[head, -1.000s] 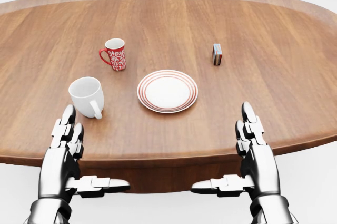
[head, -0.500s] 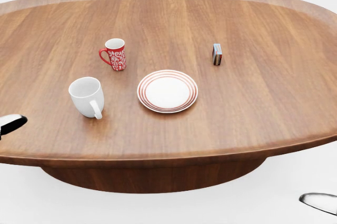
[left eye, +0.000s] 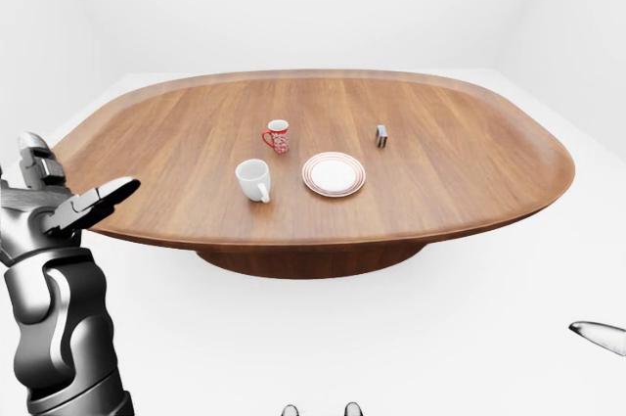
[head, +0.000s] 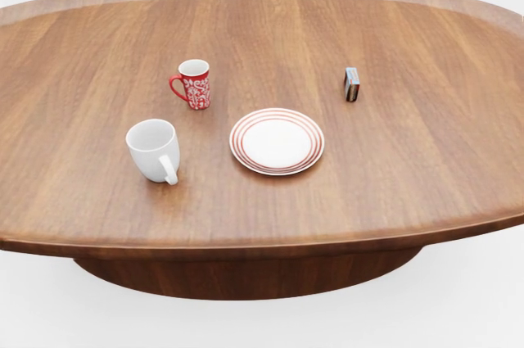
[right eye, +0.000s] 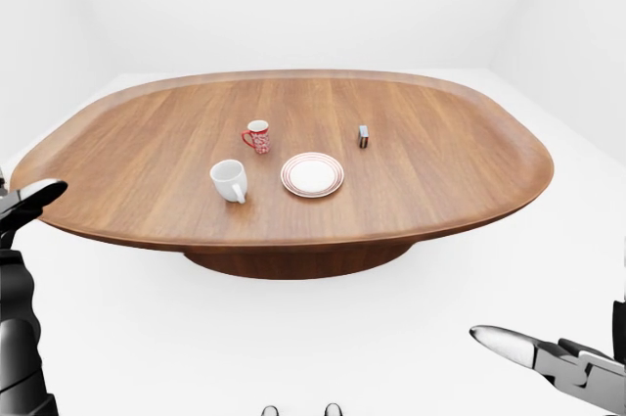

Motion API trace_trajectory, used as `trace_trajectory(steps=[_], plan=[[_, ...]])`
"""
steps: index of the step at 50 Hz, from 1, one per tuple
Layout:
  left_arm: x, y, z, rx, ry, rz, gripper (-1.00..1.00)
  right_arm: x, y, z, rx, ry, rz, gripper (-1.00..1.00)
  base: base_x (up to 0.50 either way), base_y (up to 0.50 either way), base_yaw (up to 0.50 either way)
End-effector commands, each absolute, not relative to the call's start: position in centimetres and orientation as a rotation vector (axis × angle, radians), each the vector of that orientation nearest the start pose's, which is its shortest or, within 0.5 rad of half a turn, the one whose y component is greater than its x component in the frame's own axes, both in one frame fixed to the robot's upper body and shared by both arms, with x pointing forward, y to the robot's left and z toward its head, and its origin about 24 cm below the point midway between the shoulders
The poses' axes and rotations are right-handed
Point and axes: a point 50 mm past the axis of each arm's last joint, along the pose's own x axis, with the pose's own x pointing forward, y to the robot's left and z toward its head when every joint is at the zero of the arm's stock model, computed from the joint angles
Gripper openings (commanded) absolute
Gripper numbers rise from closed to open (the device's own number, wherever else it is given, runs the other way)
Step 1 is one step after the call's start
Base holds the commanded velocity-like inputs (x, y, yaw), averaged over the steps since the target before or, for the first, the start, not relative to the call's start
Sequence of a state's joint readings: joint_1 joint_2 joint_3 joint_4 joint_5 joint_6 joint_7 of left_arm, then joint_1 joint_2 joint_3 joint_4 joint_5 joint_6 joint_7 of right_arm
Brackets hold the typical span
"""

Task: Put the white mug on the plate.

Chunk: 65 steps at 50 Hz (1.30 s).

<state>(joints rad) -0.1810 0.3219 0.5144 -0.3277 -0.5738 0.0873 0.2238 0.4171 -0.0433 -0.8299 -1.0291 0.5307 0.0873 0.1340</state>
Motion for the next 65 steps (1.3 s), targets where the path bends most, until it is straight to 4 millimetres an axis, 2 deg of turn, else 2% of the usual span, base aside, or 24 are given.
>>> trace_trajectory(steps=[1,35,44,58,65], plan=[[23.05,29.9,19.63,-0.299,-0.591,0.475,1.0,8.24,-26.06,21.2,-0.2,-0.647,-0.404,1.0,0.0,0.45,0.0],[22.94,29.96,19.94,-0.299,-0.602,0.481,1.0,8.92,-25.43,20.89,-0.202,-0.631,-0.354,1.0,0.0,0.43,0.0],[22.89,29.85,20.07,-0.296,-0.608,0.479,1.0,9.06,-25.34,20.97,-0.206,-0.642,-0.345,1.0,0.02,0.02,0.0],[23.02,29.87,19.86,-0.294,-0.599,0.479,1.0,9.04,-25.33,20.95,-0.206,-0.643,-0.342,1.0,0.29,0.0,0.0],[23.09,29.86,19.76,-0.293,-0.594,0.478,1.0,9.17,-25.57,21.58,-0.166,-0.632,-0.334,1.0,0.3,-0.03,0.0]])
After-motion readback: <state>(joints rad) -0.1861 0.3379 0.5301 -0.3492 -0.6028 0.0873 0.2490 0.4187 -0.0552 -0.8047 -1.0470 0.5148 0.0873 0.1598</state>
